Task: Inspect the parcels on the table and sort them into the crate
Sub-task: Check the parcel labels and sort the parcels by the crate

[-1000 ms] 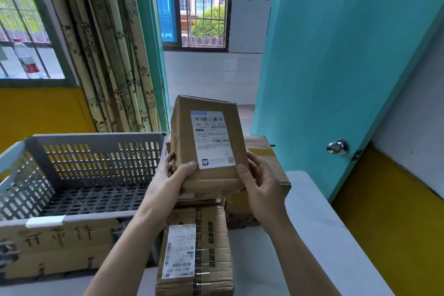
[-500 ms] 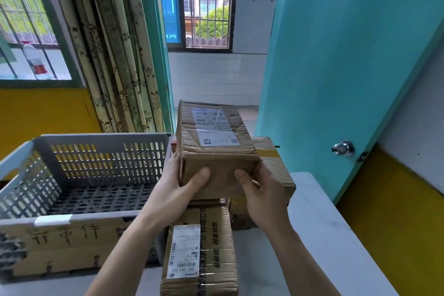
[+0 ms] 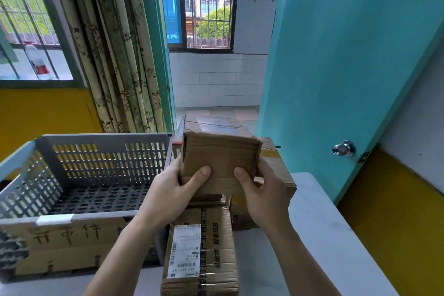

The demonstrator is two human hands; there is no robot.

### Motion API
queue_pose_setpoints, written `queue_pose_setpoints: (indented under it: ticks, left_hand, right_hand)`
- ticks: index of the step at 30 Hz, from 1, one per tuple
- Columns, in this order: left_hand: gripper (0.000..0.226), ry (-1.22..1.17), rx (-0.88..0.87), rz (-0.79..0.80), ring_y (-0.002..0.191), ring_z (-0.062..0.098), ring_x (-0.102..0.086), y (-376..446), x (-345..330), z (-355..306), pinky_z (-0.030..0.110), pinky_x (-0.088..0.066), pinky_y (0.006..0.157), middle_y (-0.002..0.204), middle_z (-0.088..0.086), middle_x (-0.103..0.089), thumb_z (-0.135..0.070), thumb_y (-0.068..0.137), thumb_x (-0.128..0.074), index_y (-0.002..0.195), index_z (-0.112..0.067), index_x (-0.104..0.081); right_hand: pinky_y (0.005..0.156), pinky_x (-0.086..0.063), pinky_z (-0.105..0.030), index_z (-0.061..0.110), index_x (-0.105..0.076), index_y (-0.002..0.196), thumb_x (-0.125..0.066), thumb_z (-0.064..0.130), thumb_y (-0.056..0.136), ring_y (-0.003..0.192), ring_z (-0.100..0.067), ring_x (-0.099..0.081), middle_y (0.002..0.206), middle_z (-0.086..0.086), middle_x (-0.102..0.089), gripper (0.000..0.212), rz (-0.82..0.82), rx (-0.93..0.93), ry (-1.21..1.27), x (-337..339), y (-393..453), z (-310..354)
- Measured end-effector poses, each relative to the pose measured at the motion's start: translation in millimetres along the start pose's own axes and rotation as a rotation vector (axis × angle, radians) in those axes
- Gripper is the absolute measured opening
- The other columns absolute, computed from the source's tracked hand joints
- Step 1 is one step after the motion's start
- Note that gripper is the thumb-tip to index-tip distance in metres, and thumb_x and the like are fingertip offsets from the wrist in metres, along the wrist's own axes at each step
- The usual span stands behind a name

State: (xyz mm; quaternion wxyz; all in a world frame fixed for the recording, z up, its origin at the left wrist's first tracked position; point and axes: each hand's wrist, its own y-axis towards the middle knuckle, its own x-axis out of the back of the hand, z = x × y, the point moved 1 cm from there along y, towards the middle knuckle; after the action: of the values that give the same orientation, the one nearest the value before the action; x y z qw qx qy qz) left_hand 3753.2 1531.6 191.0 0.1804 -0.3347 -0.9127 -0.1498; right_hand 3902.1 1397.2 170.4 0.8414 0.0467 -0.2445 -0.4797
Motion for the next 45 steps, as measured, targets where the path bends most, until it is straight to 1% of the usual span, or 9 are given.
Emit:
queue_pose_setpoints:
  ticks: [5,12,17,21,25,28,32,37,45]
  left_hand:
    - [0.037,0.008,-0.031,-0.018,0.093,-0.024,-0.061,-1,1,3,-0.004,-0.043,0.073,0.104,-0.029,-0.069,-0.051,0.089,-0.063,0.124,-0.04,-0.06]
    - [0.043,0.023,-0.026,-0.053,0.091,-0.025,-0.06,-2,-1,0,-0.005,-0.042,0.072,0.102,-0.027,-0.071,-0.056,0.089,-0.064,0.13,-0.042,-0.061]
    - [0.034,0.025,-0.06,-0.013,0.094,-0.013,-0.068,-4,2,-1,0.0,-0.046,0.075,0.099,-0.03,-0.075,-0.048,0.087,-0.074,0.119,-0.046,-0.063]
    - [0.022,-0.052,-0.064,-0.078,0.09,-0.016,-0.066,-6,-2,-6,0.0,-0.046,0.072,0.094,-0.039,-0.071,-0.043,0.09,-0.074,0.111,-0.041,-0.066]
    - [0.03,-0.125,-0.066,-0.093,0.092,-0.009,-0.07,-5,-4,-10,0.012,-0.051,0.079,0.096,-0.032,-0.074,-0.059,0.078,-0.069,0.104,-0.043,-0.067]
    - [0.03,-0.072,-0.084,-0.052,0.09,0.0,-0.072,-5,-1,-6,0.019,-0.055,0.08,0.098,-0.029,-0.074,-0.047,0.082,-0.078,0.108,-0.047,-0.063]
    - [0.038,0.123,-0.187,-0.098,0.076,0.002,-0.066,-1,2,6,0.008,-0.046,0.067,0.096,-0.023,-0.071,-0.022,0.094,-0.074,0.123,-0.045,-0.061]
    - [0.029,0.042,-0.182,-0.179,0.109,0.007,-0.062,6,-1,17,0.017,-0.051,0.088,0.121,-0.02,-0.06,-0.02,0.099,-0.067,0.124,-0.035,-0.065]
    - [0.035,-0.186,-0.045,-0.158,0.1,-0.01,-0.068,1,-1,5,0.012,-0.054,0.079,0.108,-0.03,-0.07,-0.03,0.1,-0.065,0.123,-0.055,-0.057]
  right_hand:
    - [0.086,-0.057,-0.028,0.034,-0.061,0.135,-0.066,0.048,0.091,0.098,-0.009,-0.067,0.112,0.016,-0.069,0.047,0.004,0.001,0.033,3,5,2]
    - [0.089,-0.057,-0.03,0.036,-0.06,0.136,-0.073,0.033,0.091,0.096,-0.006,-0.065,0.107,0.017,-0.068,0.047,-0.029,0.033,0.017,2,6,1]
    - [0.075,-0.051,-0.007,0.042,-0.061,0.126,-0.074,0.032,0.09,0.086,0.016,-0.062,0.085,0.047,-0.06,0.039,-0.045,0.065,0.085,7,8,8]
    - [0.094,-0.05,-0.022,0.059,-0.046,0.128,-0.069,0.058,0.081,0.111,0.003,-0.06,0.123,0.026,-0.062,0.052,0.067,0.047,0.14,8,5,7]
    - [0.088,-0.038,-0.001,0.063,-0.03,0.134,-0.08,0.032,0.086,0.121,0.015,-0.045,0.135,0.035,-0.046,0.076,0.146,0.076,0.146,6,-2,2]
    - [0.095,-0.046,-0.017,0.055,-0.041,0.135,-0.079,0.026,0.087,0.12,0.003,-0.053,0.135,0.025,-0.049,0.068,0.032,0.12,0.148,7,6,0]
    - [0.086,-0.051,-0.012,0.052,-0.051,0.123,-0.076,0.024,0.089,0.104,0.0,-0.061,0.117,0.03,-0.053,0.051,-0.058,0.116,0.155,9,13,6]
    - [0.093,-0.059,-0.038,0.021,-0.063,0.132,-0.074,0.019,0.091,0.106,-0.009,-0.066,0.128,0.006,-0.064,0.042,-0.042,0.103,0.109,5,15,3]
    - [0.083,-0.052,-0.015,0.054,-0.031,0.144,-0.068,0.034,0.095,0.112,-0.004,-0.052,0.13,0.013,-0.045,0.065,0.171,0.049,-0.013,6,8,0]
